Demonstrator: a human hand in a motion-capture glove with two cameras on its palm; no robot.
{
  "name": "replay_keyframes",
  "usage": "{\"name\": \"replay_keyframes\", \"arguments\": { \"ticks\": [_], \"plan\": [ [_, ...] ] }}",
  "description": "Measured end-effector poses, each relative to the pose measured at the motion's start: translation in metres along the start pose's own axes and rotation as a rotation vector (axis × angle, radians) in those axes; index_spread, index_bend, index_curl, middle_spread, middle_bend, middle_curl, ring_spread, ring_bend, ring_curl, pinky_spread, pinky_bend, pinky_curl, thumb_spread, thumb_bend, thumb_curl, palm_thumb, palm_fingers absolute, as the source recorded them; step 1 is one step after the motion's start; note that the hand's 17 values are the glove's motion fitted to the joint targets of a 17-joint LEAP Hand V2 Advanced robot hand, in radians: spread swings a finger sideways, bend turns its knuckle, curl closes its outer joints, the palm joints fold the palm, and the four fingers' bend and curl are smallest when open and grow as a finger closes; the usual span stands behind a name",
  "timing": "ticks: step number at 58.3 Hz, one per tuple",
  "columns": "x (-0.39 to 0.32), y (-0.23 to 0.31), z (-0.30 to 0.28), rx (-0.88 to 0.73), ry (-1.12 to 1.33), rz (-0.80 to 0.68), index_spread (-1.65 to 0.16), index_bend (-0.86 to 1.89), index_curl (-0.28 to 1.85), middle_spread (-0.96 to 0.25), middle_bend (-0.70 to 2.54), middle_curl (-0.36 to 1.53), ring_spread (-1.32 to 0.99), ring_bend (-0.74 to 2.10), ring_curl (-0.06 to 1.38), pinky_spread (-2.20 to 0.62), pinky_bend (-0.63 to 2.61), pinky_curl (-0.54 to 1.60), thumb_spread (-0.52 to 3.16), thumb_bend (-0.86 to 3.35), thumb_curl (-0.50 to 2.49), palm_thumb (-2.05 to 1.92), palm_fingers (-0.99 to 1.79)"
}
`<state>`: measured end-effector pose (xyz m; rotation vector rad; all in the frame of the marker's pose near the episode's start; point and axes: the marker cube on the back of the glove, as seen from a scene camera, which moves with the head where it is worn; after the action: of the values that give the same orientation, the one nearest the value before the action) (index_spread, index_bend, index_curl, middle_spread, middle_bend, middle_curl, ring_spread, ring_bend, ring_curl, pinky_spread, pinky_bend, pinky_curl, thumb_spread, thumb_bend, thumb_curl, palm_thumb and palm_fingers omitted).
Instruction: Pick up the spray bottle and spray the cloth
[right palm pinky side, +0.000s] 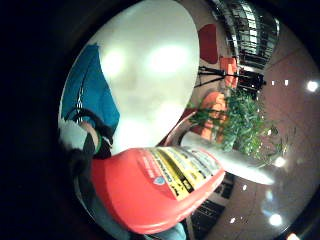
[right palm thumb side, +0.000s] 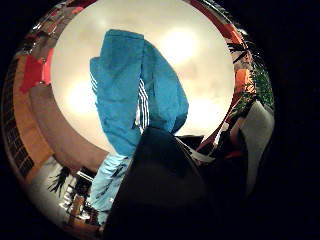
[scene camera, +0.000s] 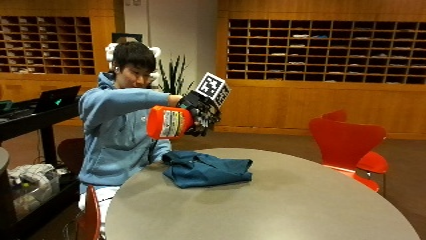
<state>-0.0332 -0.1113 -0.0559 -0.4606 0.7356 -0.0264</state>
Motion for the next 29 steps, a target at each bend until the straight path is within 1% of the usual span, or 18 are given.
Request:
{"name": "replay_keyframes", "arguments": {
  "ticks": [12, 20, 26, 29],
  "plan": [
    [-0.015, -0.012, 0.016, -0.034, -0.02, -0.03, -0.22, 0.5, 0.53, -0.14, 0.61, 0.5, -0.18, 0.6, 0.44, -0.24, 0.36, 0.38, 0.19, -0.03, 0.81, 0.87, 1.4],
    [-0.016, -0.014, 0.008, -0.025, -0.137, -0.062, -0.22, 0.5, 0.53, -0.14, 0.61, 0.5, -0.18, 0.6, 0.44, -0.24, 0.36, 0.38, 0.19, -0.03, 0.81, 0.87, 1.4],
    [-0.017, -0.007, -0.013, 0.011, -0.319, -0.136, -0.22, 0.5, 0.53, -0.14, 0.6, 0.5, -0.18, 0.6, 0.44, -0.24, 0.36, 0.38, 0.19, -0.03, 0.81, 0.87, 1.4],
    [-0.013, -0.002, -0.025, 0.065, -0.384, -0.239, -0.22, 0.5, 0.53, -0.14, 0.6, 0.5, -0.18, 0.6, 0.44, -0.24, 0.36, 0.38, 0.19, -0.03, 0.81, 0.87, 1.4]
  ]
}}
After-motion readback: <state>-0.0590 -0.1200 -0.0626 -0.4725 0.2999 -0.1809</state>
